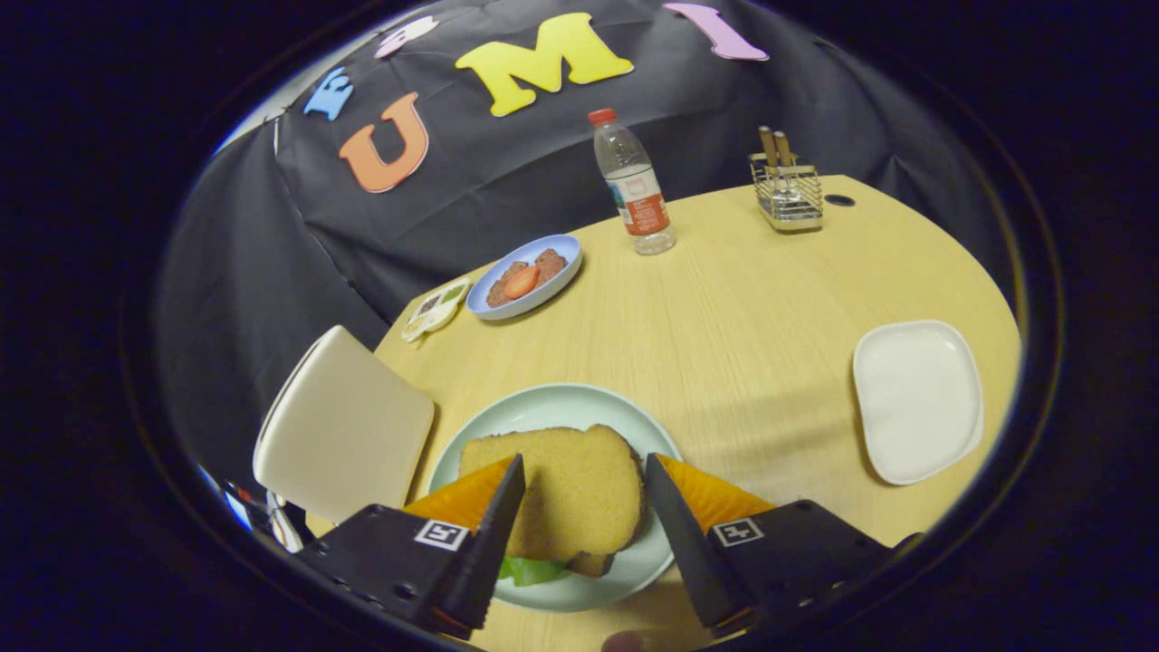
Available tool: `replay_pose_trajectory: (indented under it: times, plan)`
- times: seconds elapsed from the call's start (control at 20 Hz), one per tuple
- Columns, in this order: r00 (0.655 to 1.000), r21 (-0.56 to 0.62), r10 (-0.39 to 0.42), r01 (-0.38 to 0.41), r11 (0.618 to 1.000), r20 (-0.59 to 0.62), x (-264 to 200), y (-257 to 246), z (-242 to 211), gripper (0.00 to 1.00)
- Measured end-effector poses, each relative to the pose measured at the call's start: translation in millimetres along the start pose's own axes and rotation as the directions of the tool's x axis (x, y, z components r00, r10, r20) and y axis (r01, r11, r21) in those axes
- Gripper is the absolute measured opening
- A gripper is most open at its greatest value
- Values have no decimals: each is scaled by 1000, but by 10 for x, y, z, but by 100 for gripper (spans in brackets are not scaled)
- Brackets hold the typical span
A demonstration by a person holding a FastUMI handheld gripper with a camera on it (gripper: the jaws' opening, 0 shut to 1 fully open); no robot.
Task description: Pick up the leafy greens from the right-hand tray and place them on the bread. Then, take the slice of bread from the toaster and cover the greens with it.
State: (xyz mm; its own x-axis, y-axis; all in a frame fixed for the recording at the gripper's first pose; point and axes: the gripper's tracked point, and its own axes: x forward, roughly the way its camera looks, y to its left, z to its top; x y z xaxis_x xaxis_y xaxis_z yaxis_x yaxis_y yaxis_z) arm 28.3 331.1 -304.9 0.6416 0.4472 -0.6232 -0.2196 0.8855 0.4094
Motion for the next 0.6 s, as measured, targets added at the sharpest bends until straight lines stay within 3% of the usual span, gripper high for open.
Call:
replay_pose_trajectory:
  times: [0.15,0.35,0.6]
  plan:
    - [999,-58,-9,11,998,47,-194,31,153,96]
    - [987,-157,19,6,988,161,-659,167,566,96]
    - [936,-292,47,61,954,349,-1417,224,1242,96]
